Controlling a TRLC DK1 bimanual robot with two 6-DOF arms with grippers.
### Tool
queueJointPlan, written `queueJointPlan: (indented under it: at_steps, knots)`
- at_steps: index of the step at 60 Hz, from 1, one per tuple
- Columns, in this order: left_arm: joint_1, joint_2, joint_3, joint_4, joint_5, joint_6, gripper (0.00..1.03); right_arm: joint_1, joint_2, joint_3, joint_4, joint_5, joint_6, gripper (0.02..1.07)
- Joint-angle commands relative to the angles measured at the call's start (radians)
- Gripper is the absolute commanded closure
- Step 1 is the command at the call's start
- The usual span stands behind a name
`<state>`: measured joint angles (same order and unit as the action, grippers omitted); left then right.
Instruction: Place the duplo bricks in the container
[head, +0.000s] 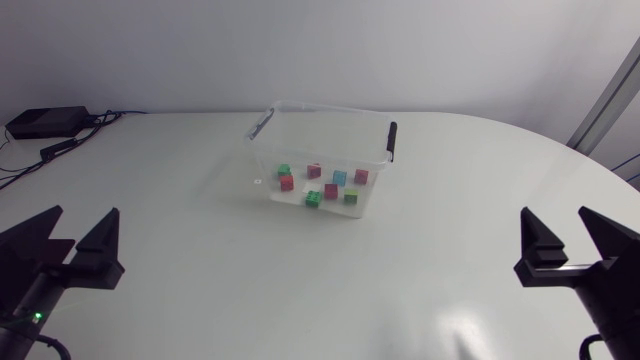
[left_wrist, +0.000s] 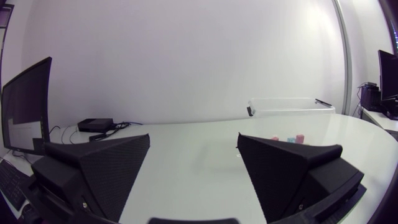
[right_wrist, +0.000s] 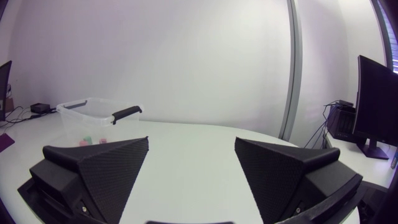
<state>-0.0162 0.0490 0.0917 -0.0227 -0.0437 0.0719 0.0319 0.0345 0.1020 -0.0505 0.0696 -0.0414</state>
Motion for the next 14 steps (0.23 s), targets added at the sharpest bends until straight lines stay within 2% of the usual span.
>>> queueJointPlan:
  at_steps: [1,5,14]
  knots:
    - [0.011,-0.027,-0.055,0.020,0.024,-0.049,0.05,-0.018,-0.020,-0.059,0.030,-0.032,0.031,0.07]
    - [0.016,-0.048,-0.091,0.023,0.043,-0.071,0.05,-0.032,-0.034,-0.101,0.050,-0.069,0.041,0.07]
    - [0.016,-0.049,-0.092,0.023,0.044,-0.072,0.05,-0.032,-0.035,-0.102,0.051,-0.070,0.041,0.07]
